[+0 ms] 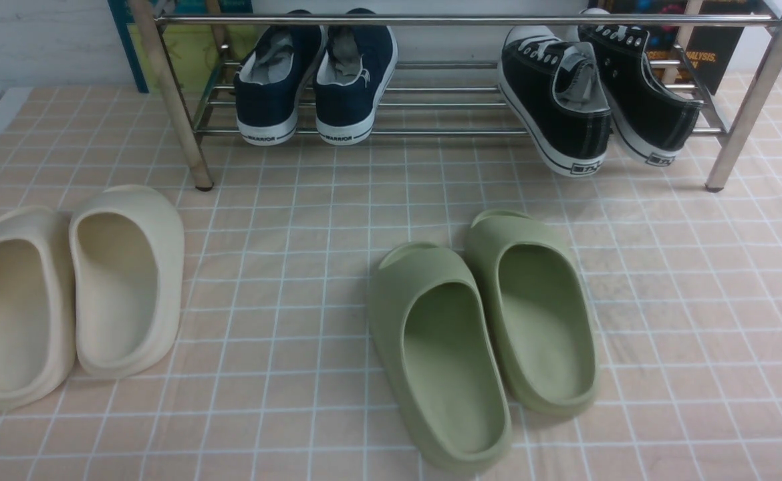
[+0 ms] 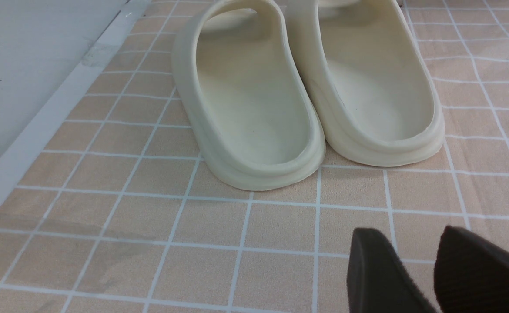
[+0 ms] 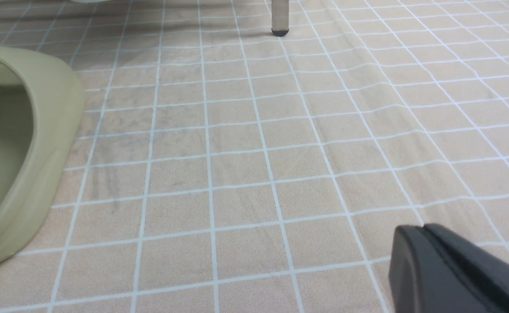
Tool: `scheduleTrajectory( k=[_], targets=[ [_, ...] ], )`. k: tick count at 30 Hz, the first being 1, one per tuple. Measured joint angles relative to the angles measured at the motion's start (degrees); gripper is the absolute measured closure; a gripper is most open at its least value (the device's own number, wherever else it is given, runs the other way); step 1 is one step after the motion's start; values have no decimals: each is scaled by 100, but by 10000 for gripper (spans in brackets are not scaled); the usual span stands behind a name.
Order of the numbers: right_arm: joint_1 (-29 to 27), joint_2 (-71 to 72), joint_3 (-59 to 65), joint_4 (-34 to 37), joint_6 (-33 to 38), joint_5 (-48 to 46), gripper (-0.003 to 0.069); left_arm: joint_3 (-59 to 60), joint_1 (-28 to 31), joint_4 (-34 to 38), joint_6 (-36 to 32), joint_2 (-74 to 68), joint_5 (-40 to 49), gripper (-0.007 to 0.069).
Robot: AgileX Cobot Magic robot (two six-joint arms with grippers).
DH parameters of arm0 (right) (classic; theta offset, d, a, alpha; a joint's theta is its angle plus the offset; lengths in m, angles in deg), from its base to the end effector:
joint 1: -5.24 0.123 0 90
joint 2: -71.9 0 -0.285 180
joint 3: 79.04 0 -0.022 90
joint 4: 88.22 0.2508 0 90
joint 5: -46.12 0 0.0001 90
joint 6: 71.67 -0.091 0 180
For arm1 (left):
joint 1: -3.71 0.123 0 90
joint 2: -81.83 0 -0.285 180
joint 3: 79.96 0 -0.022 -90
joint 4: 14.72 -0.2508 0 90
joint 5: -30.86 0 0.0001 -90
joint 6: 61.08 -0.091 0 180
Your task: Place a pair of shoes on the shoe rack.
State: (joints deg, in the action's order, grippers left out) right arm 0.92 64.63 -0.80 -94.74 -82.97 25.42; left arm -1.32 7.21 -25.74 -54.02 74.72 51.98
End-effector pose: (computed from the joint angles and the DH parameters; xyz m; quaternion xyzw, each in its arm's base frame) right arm 0.0525 -0.0076 0.1753 0.0783 0.7952 -0.0114 0.6012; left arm 0.0522 0.0095 0.1729 -0.0225 0.8008 0.0627 0.5952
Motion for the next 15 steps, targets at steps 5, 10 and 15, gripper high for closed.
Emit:
scheduleTrajectory(
  k=[5, 10, 15],
  targets=[
    [0, 0, 0, 0, 0, 0, 652, 0, 0, 0, 0, 0, 0, 385],
    [0, 0, 0, 0, 0, 0, 650, 0, 0, 0, 0, 0, 0, 385],
    [0, 0, 0, 0, 0, 0, 650, 0, 0, 0, 0, 0, 0, 385]
  ],
)
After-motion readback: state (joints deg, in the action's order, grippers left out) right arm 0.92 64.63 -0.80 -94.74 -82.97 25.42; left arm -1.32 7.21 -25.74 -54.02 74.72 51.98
